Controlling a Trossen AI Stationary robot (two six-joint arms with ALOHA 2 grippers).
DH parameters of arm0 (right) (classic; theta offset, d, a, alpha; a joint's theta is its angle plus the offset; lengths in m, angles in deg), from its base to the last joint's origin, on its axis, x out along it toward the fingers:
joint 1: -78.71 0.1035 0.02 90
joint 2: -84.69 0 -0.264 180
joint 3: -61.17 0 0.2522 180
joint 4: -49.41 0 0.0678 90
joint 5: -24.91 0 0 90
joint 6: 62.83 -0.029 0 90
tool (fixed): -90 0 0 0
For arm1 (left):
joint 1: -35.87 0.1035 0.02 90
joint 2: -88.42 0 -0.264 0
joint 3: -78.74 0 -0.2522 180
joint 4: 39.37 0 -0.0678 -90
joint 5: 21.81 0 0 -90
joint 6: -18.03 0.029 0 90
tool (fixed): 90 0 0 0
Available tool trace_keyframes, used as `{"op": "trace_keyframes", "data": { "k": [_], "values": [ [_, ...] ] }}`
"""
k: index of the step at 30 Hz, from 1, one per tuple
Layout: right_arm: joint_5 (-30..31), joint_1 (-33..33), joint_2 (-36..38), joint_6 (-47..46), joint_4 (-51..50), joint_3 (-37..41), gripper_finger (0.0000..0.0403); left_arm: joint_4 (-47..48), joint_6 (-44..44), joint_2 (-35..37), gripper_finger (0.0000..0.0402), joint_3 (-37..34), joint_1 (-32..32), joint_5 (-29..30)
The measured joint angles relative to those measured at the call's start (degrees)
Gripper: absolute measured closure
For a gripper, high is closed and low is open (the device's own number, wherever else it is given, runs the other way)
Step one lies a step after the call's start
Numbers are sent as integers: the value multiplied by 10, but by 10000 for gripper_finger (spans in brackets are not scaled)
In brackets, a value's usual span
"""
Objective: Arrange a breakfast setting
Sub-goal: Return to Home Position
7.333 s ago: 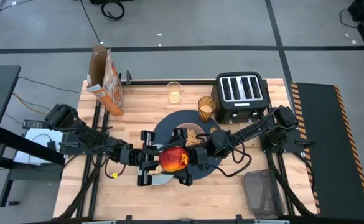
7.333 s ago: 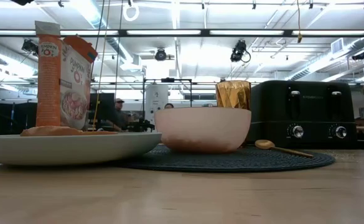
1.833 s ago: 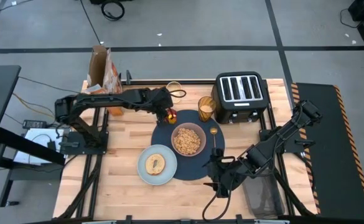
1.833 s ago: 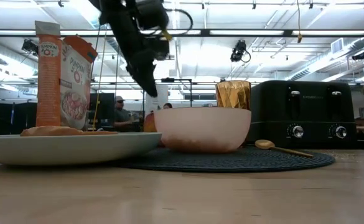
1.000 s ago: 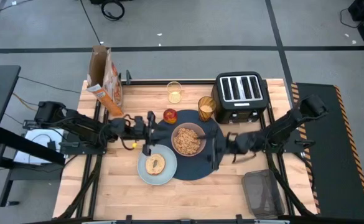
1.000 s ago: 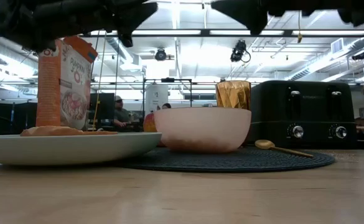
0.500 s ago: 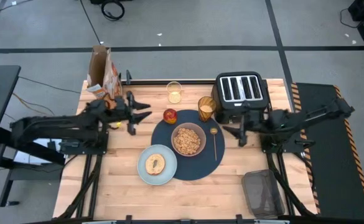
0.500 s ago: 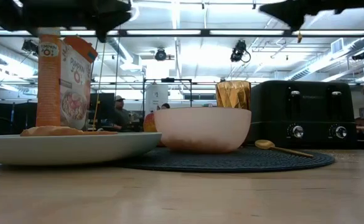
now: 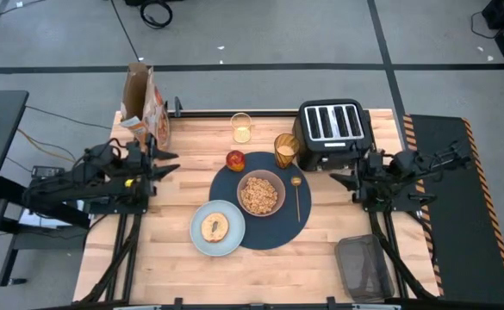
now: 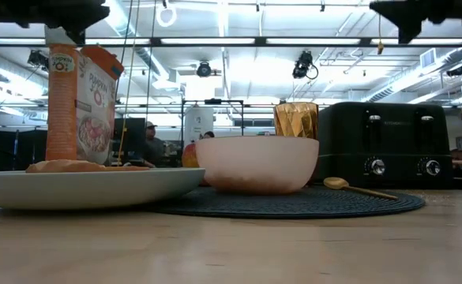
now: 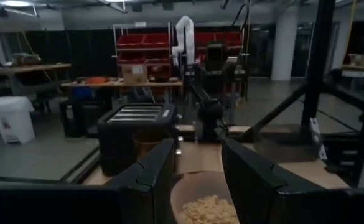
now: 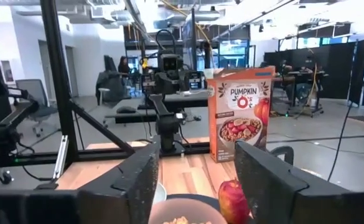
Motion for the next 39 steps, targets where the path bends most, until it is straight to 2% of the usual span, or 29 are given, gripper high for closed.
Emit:
{"op": "trace_keyframes", "data": {
  "k": [4,9,14,17,21,25,27,29,34,37,39],
  "values": [
    [0,-1,25,1,68,86,208,-12,-18,25,259,-31,-14,-1],
    [1,-10,35,-12,165,176,237,-119,-30,37,260,-125,-29,0],
    [3,-29,46,-30,65,131,269,-109,-49,36,260,-148,-30,45],
    [-16,-44,64,-24,5,95,294,-121,-34,37,260,-145,-30,46],
    [-64,-53,95,1,2,104,341,-171,-35,36,260,-194,-40,46],
    [-67,-68,119,-22,25,144,393,-201,-35,34,260,-214,-48,64],
    [-76,-92,126,-64,3,149,393,-187,-29,30,260,-215,-49,86],
    [-113,-128,128,-93,-20,149,390,-188,-21,30,260,-215,-49,94],
    [-176,-223,129,-92,-23,150,398,-187,-20,31,260,-215,-49,94],
    [-214,-247,130,-92,-8,157,398,-187,-22,31,260,-215,-49,95],
    [-203,-247,135,-87,12,175,399,-187,-23,30,260,-215,-49,95]
  ]
}}
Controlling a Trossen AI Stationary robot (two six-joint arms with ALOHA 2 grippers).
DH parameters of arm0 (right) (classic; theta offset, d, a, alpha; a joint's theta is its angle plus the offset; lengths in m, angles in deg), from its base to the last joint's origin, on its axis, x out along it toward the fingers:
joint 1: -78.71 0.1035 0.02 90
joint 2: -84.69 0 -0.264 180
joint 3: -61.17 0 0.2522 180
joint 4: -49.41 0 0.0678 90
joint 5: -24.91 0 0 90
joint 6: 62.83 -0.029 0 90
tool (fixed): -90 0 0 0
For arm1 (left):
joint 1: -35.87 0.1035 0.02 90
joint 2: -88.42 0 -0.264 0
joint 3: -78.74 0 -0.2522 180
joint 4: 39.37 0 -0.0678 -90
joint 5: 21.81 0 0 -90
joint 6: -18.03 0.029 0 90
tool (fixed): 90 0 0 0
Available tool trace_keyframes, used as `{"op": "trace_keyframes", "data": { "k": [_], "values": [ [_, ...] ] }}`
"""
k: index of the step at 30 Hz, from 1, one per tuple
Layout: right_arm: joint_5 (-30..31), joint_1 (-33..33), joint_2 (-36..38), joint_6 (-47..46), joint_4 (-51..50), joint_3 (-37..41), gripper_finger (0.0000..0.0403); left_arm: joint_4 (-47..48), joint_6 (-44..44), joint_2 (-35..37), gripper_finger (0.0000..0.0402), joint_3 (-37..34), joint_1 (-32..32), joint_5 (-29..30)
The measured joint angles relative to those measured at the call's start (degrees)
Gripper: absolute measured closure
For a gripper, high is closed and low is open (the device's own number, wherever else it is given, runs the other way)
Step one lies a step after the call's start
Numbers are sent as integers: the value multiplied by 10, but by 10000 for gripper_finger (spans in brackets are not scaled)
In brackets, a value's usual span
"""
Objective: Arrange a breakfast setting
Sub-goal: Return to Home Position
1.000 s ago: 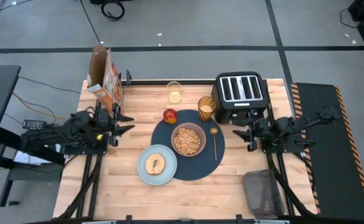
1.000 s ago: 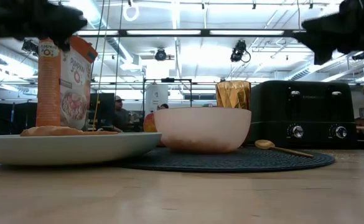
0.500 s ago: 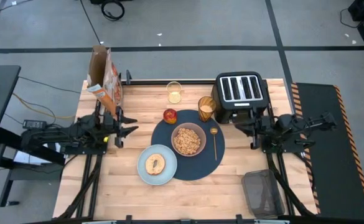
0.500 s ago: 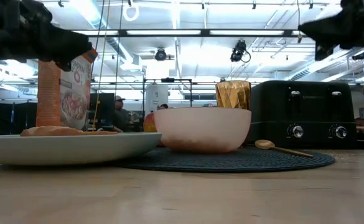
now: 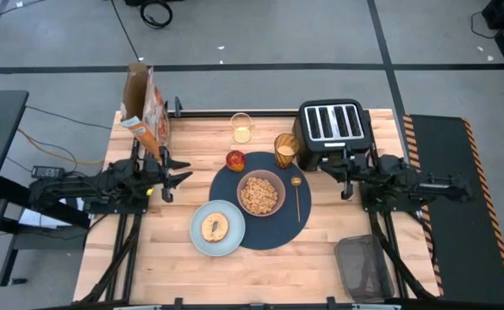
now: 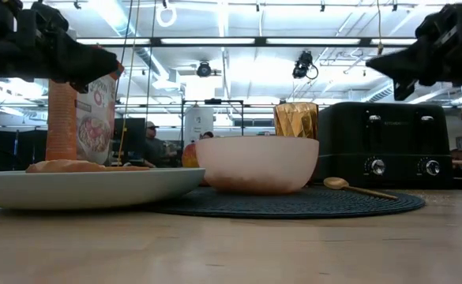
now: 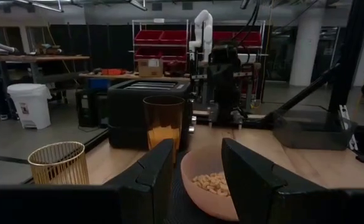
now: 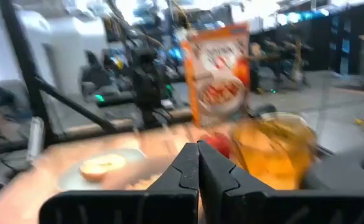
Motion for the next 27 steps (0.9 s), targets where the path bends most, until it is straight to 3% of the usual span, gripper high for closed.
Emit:
{"op": "trace_keyframes", "data": {
  "k": [3,13,17,22,27],
  "values": [
    [35,13,-1,13,-24,0,399,8,4,0,260,0,0,0],
    [7,29,-5,72,-44,0,366,15,15,0,264,0,0,-1],
    [7,29,-5,72,-44,0,357,26,16,0,303,0,0,-34],
    [7,29,-5,72,-44,0,358,26,32,0,387,0,0,-38],
    [7,29,-5,72,-44,0,358,26,47,0,375,-1,0,-38]
  ]
}}
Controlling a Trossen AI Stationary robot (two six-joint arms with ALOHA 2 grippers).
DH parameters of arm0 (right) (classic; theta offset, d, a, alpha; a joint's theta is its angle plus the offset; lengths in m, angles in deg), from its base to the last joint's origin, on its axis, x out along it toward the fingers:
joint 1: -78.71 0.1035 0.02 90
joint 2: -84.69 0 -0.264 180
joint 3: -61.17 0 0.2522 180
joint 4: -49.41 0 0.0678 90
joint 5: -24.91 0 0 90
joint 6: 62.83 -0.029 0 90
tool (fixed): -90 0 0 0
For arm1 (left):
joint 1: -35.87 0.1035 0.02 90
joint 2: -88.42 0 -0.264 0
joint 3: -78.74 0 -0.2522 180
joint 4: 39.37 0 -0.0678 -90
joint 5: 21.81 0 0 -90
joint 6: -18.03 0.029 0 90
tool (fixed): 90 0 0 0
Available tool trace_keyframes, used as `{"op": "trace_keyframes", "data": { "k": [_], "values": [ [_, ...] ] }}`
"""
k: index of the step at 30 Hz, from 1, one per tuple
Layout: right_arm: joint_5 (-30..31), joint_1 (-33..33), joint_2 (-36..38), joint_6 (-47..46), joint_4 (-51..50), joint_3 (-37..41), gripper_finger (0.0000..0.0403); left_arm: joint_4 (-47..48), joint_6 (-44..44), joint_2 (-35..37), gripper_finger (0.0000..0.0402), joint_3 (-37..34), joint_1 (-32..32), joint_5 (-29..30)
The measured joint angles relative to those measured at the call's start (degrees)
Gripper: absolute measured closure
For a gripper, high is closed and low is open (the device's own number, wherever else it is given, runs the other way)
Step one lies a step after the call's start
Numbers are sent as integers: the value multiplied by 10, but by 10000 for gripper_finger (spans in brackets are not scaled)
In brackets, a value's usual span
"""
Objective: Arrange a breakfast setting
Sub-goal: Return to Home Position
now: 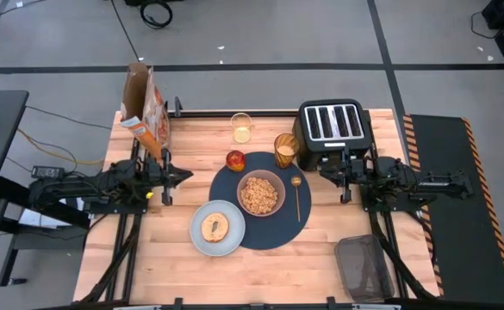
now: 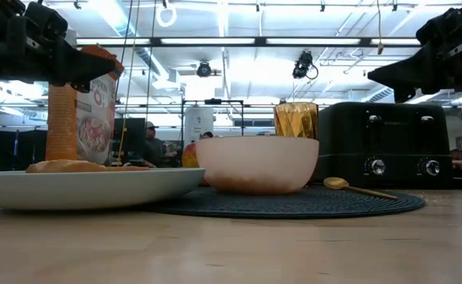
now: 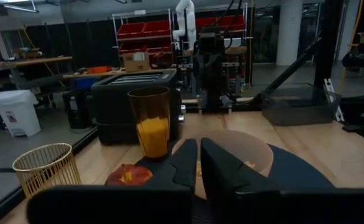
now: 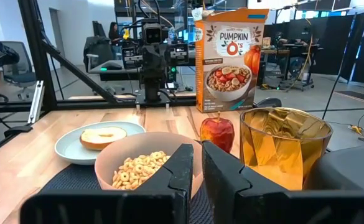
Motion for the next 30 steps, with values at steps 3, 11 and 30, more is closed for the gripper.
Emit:
{"op": "trace_keyframes", "data": {
  "k": [3,11,30],
  "values": [
    [0,0,0,0,0,0,358,-1,1,0,362,0,0,0],
    [0,0,0,0,0,0,357,-2,1,0,360,0,0,0],
    [0,0,0,0,0,0,357,-2,1,0,361,0,0,0]
  ]
}}
